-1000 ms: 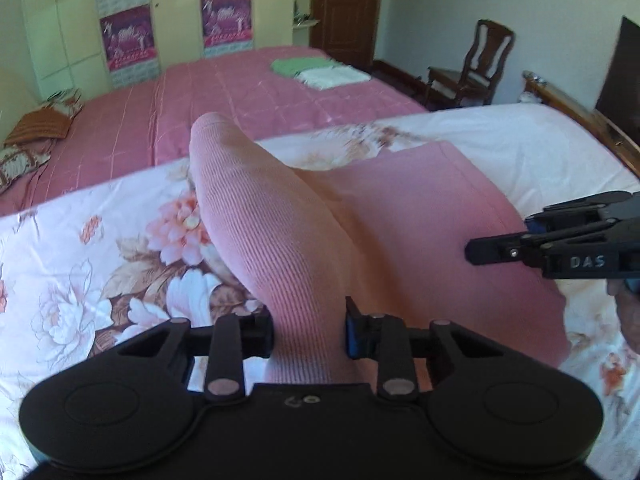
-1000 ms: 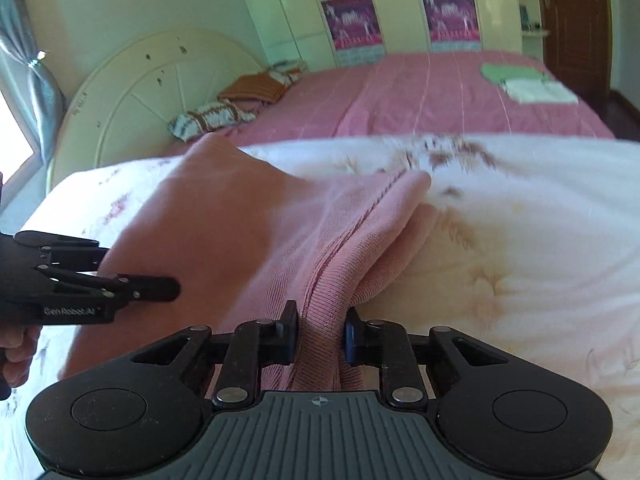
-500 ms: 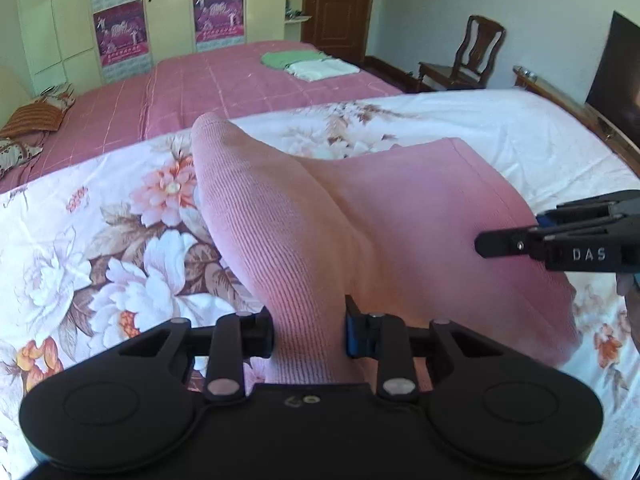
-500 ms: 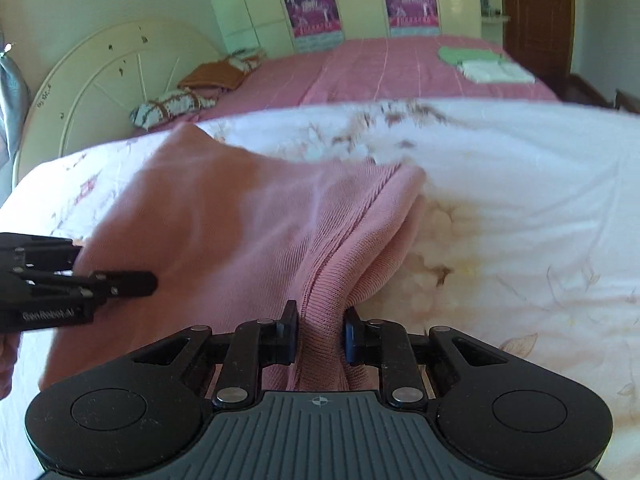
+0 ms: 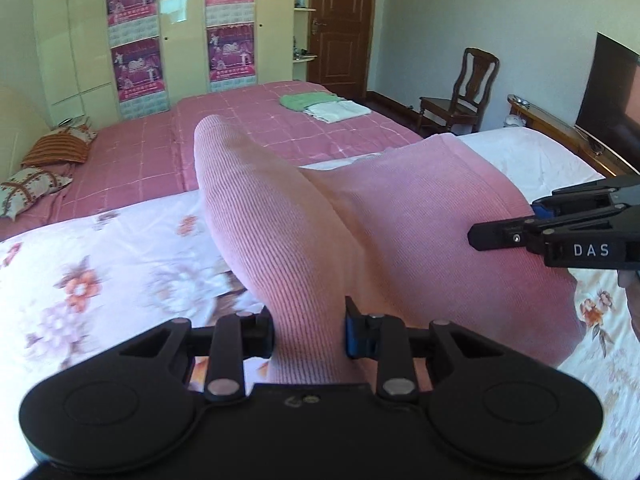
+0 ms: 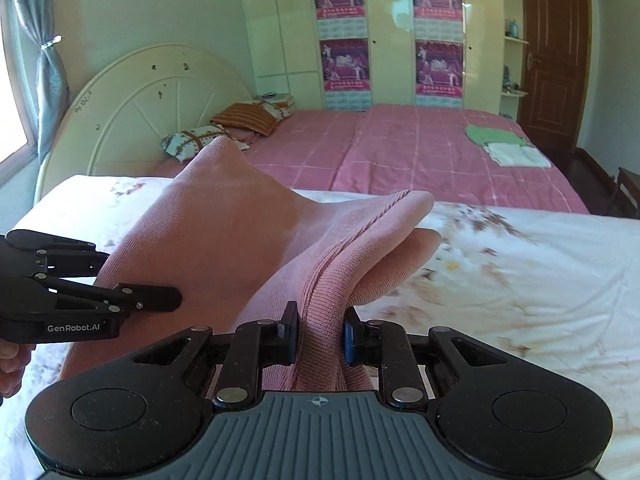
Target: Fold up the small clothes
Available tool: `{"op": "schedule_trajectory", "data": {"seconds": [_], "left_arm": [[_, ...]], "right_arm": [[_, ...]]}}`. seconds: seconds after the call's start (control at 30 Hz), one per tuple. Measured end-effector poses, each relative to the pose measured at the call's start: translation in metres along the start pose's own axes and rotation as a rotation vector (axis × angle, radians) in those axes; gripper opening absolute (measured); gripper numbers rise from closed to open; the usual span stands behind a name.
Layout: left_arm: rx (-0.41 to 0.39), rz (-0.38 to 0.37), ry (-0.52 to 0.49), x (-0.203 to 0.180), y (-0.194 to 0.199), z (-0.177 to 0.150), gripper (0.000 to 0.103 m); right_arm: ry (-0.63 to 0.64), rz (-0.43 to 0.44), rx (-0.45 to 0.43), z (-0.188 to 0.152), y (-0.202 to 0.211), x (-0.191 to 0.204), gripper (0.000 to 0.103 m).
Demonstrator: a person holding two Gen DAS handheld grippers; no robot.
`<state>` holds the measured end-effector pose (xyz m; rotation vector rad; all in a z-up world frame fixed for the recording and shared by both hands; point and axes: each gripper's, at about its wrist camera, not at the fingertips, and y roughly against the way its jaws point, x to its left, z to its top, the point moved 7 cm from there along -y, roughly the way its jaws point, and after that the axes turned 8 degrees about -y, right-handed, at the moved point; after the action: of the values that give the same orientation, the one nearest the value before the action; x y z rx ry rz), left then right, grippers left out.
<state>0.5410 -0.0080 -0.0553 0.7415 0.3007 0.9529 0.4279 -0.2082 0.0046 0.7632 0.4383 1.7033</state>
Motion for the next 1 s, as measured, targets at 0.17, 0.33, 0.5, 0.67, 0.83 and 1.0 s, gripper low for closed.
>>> {"op": "schedule_trajectory", "data": {"seconds": [0.17,0.33,0.5,0.67,0.83,1.0], "left_arm": [[0.024,0.026,0.046,0.052,0.025,-0.035,0.028],[0.060,0.037,0.080,0.093,0.033,-0.066,0.028],[0.110,0.022,0.116,0.118,0.025,-0.097,0.029],[0.144,0.004,0.153,0.134,0.007,-0.131,0.040],[0.104,0.049,0.196,0.152,0.013,-0.145,0.075],[-0.009,0.111,0.218,0.178,0.049,-0.131,0.035]], "right_arm": [[0.020,0.051,0.015,-0.002,-0.026,0.069,0.020],[0.030,0.098,0.054,-0.015,-0.066,0.129,0.020],[0.021,0.114,0.109,-0.033,-0.100,0.165,0.020],[-0.032,0.073,0.207,-0.067,-0.136,0.155,0.021],[-0.063,0.068,0.227,-0.090,-0.152,0.137,0.023],[-0.055,0.041,0.092,-0.066,-0.122,0.128,0.033]]}}
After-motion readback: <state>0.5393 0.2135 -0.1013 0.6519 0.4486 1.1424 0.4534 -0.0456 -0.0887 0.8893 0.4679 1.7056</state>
